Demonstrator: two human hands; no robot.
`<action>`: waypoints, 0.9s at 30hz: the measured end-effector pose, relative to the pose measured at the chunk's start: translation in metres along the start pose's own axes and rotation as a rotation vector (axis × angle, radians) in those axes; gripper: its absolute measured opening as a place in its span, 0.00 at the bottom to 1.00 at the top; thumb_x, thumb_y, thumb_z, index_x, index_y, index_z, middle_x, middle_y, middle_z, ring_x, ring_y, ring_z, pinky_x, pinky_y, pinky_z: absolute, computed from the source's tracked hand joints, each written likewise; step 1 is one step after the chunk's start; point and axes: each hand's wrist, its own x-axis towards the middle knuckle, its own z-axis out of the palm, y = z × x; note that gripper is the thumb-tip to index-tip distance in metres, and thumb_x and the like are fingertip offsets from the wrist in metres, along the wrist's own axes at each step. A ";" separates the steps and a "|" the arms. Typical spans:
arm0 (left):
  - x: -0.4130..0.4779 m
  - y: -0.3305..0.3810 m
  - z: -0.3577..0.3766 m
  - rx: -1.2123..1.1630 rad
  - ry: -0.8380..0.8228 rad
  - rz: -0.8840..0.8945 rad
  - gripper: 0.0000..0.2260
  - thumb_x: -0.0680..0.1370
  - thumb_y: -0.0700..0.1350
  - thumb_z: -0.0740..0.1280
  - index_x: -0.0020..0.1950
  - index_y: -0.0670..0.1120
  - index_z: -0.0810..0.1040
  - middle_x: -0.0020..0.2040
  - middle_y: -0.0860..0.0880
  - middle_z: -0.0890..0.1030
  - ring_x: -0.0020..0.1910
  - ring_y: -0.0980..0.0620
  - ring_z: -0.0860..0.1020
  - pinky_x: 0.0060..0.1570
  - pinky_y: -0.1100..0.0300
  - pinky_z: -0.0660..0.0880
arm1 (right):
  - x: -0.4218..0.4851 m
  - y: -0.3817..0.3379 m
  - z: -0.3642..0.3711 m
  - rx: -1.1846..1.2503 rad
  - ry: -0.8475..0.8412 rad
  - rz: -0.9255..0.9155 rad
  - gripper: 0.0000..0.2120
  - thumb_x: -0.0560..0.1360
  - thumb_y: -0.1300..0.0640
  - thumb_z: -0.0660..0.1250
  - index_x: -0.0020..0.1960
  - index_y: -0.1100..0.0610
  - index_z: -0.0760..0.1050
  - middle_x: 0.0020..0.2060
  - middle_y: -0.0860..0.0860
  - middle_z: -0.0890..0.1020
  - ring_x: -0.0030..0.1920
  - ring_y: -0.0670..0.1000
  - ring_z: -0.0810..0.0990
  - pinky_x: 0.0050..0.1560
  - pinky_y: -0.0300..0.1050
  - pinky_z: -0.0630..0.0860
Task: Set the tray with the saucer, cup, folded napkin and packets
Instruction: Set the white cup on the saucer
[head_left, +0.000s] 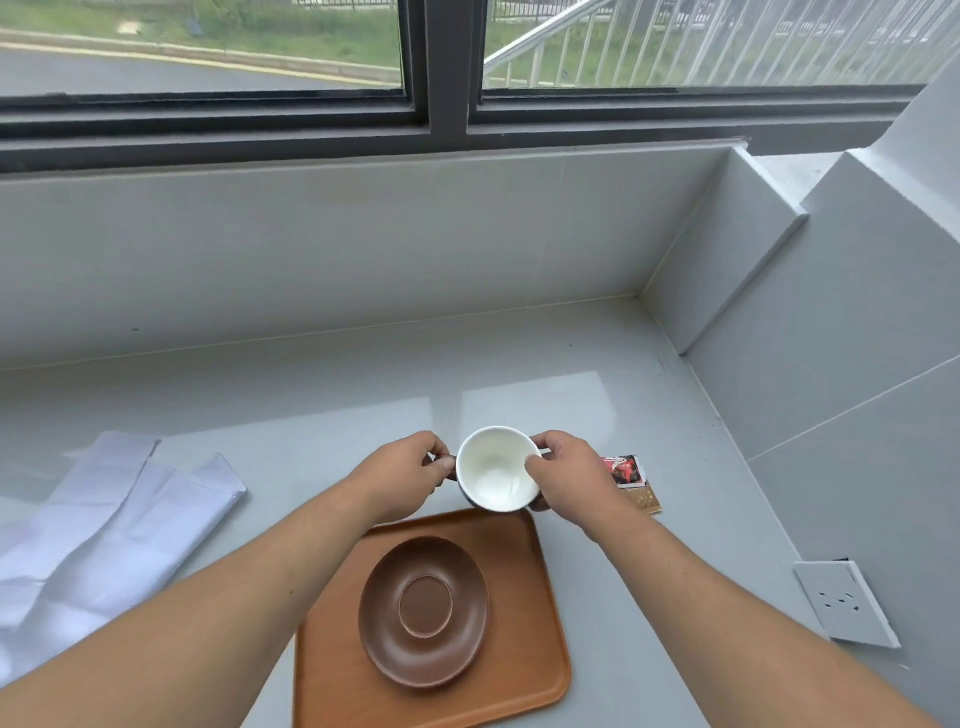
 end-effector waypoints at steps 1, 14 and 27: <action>-0.010 -0.007 -0.004 -0.013 -0.003 -0.006 0.06 0.82 0.57 0.63 0.50 0.58 0.77 0.41 0.62 0.84 0.46 0.61 0.82 0.41 0.59 0.75 | -0.005 -0.003 0.007 -0.039 -0.006 -0.017 0.13 0.74 0.59 0.62 0.56 0.52 0.80 0.48 0.52 0.85 0.44 0.57 0.86 0.42 0.55 0.87; -0.093 -0.082 -0.013 0.039 -0.116 -0.076 0.07 0.80 0.56 0.66 0.48 0.55 0.79 0.44 0.55 0.86 0.44 0.57 0.85 0.47 0.58 0.79 | -0.064 0.000 0.075 -0.171 -0.165 -0.016 0.10 0.72 0.57 0.61 0.49 0.47 0.79 0.46 0.50 0.84 0.40 0.53 0.86 0.30 0.43 0.82; -0.120 -0.111 0.009 -0.002 -0.201 -0.084 0.07 0.81 0.52 0.66 0.48 0.50 0.79 0.46 0.52 0.86 0.44 0.53 0.86 0.50 0.56 0.82 | -0.083 0.038 0.100 -0.243 -0.176 -0.021 0.08 0.73 0.56 0.62 0.47 0.46 0.78 0.45 0.50 0.83 0.37 0.53 0.86 0.36 0.51 0.86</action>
